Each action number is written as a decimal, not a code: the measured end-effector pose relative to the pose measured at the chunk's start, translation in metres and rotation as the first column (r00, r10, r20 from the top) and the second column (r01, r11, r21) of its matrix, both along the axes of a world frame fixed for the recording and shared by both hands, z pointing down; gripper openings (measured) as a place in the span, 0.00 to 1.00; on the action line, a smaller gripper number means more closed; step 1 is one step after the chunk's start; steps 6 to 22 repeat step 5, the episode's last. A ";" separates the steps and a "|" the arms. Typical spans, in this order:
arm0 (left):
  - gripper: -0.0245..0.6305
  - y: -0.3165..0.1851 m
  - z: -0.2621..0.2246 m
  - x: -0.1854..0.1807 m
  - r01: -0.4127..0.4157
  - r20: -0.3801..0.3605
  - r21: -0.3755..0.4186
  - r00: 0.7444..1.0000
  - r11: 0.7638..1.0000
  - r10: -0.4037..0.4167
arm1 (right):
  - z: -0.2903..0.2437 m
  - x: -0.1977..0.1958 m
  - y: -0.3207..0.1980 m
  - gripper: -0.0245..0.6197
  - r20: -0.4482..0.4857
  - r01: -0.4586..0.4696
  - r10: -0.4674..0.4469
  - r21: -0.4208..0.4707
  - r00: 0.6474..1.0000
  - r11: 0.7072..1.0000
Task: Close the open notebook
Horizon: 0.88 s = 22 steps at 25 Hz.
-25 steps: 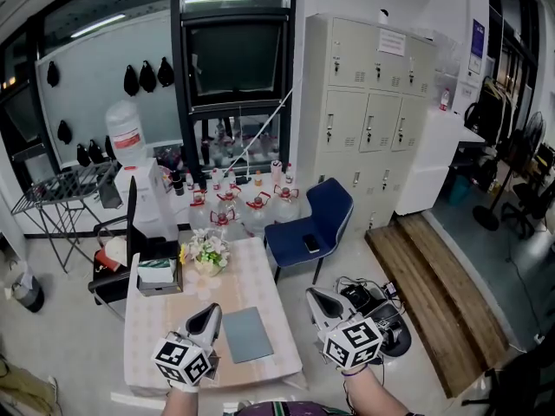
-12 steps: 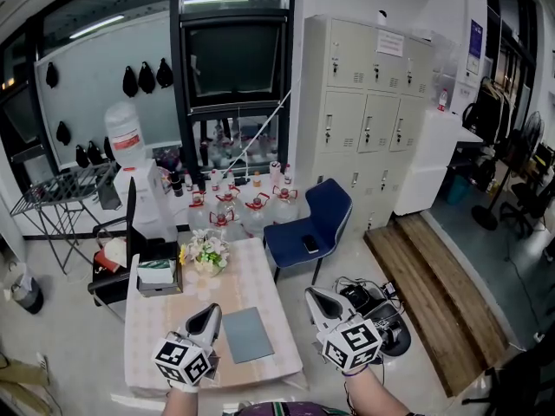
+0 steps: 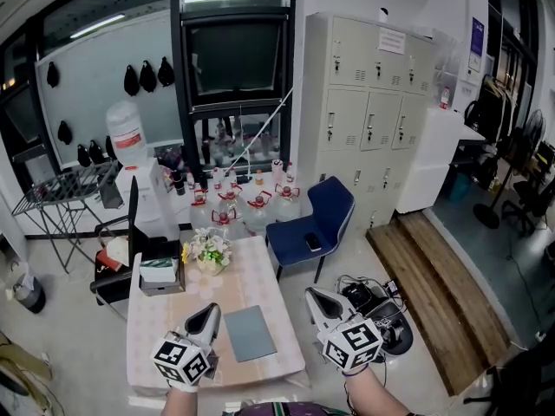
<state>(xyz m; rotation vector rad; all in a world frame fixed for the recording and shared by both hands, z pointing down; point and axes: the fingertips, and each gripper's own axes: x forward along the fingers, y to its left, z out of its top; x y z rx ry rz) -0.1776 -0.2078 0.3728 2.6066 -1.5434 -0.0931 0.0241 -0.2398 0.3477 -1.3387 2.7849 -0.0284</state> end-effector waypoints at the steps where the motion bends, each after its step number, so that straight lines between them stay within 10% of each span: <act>1: 0.06 0.000 0.000 0.000 -0.001 0.001 -0.001 1.000 1.000 0.001 | 0.000 0.000 0.000 0.04 0.001 -0.001 0.001 -0.001 1.000 1.000; 22: 0.06 -0.003 -0.002 0.000 -0.001 0.002 -0.003 1.000 1.000 0.001 | -0.004 -0.001 -0.003 0.04 -0.010 -0.001 0.001 0.001 1.000 1.000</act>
